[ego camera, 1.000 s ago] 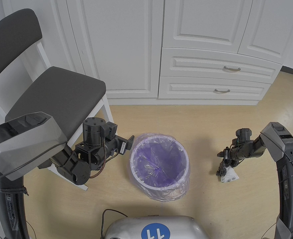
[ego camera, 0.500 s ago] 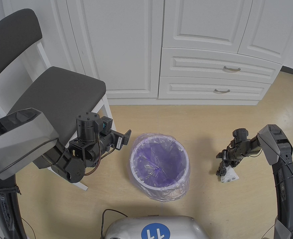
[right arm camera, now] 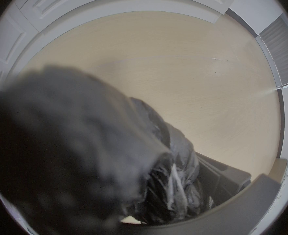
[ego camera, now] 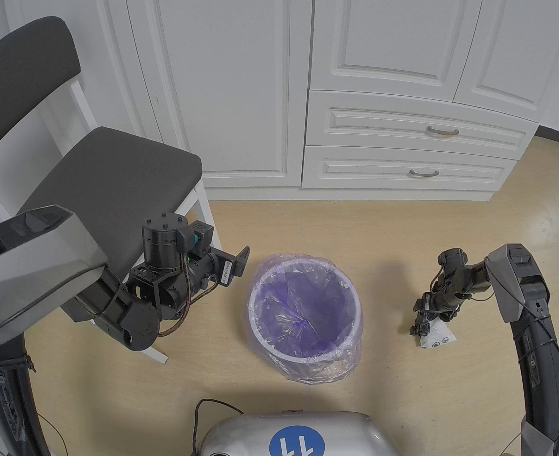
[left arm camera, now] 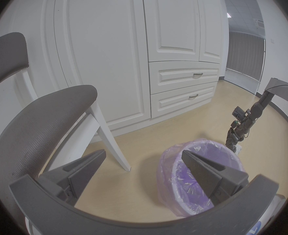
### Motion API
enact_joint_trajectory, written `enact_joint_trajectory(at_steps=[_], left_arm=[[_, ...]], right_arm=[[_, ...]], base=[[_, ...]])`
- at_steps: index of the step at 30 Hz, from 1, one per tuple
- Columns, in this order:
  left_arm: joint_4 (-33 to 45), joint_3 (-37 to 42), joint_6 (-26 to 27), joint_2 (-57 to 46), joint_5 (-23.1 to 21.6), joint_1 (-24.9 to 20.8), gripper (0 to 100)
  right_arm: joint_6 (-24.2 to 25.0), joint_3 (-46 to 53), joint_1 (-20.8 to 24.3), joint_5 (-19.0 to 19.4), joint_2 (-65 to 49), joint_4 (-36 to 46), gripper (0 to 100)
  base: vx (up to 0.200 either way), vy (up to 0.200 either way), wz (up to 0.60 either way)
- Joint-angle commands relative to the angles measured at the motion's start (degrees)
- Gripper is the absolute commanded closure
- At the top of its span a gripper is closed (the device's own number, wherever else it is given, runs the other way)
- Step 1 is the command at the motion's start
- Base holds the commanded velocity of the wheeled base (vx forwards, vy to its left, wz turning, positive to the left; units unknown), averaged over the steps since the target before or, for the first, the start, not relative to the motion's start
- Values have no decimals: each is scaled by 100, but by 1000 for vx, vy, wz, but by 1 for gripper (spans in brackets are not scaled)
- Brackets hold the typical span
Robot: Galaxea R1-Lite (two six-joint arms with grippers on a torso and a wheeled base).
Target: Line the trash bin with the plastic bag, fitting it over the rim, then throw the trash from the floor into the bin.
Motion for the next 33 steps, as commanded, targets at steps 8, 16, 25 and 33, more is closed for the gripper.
enact_joint_trajectory(at_steps=[8,16,25,33], left_arm=[[-2,-5,11,13,3,2,0],[-2,48,11,-48,3,2,0],[-2,285,11,-365,12,-85,0],[-178,698,20,-708,197,-296,0]], right_arm=[[-10,-62,22,-11,145,244,100],[8,-62,154,-749,13,-266,100],[-933,2582,277,-828,-1684,-2490,100],[-994,4093,734,-820,-3424,-2692,100]], base=[[0,0,0],[0,0,0],[0,0,0],[0,0,0]])
